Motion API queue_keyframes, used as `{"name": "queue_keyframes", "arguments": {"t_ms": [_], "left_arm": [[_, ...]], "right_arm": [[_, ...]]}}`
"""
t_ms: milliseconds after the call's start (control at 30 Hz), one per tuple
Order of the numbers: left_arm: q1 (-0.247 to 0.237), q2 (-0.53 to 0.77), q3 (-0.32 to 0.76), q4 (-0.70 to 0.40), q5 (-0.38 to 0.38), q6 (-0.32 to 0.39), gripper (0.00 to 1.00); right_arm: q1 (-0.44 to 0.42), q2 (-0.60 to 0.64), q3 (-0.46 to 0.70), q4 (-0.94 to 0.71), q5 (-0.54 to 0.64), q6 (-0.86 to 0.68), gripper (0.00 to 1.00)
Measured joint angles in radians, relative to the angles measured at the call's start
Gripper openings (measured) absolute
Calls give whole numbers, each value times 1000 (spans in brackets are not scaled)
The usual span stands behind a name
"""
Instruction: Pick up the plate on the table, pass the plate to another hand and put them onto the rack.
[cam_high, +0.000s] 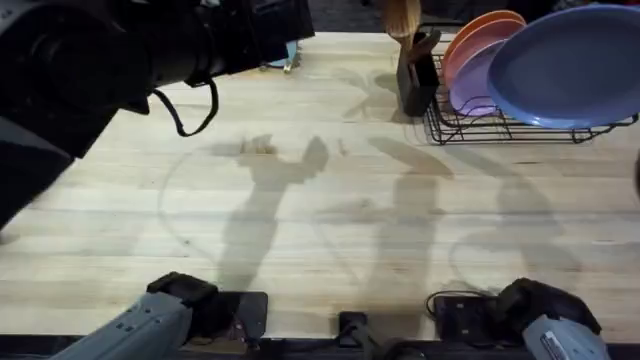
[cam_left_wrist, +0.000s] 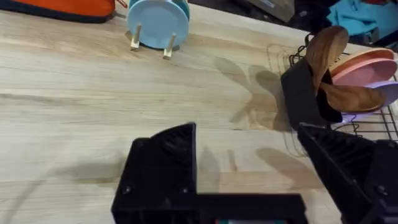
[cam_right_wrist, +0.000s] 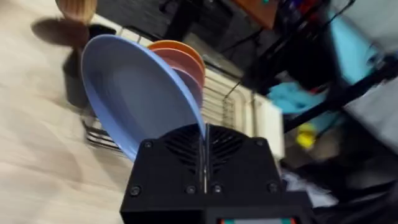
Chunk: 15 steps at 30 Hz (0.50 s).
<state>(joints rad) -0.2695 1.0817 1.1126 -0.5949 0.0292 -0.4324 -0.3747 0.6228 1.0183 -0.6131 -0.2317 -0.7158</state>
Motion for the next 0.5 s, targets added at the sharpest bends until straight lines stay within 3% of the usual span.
{"name": "queue_keyframes", "arguments": {"t_ms": [333, 500], "left_arm": [[0, 0, 0, 0, 0, 0, 994], [0, 0, 0, 0, 0, 0, 994]], "right_arm": [[0, 184, 0, 28, 0, -337, 31], [0, 359, 0, 192, -15, -415, 31]]}}
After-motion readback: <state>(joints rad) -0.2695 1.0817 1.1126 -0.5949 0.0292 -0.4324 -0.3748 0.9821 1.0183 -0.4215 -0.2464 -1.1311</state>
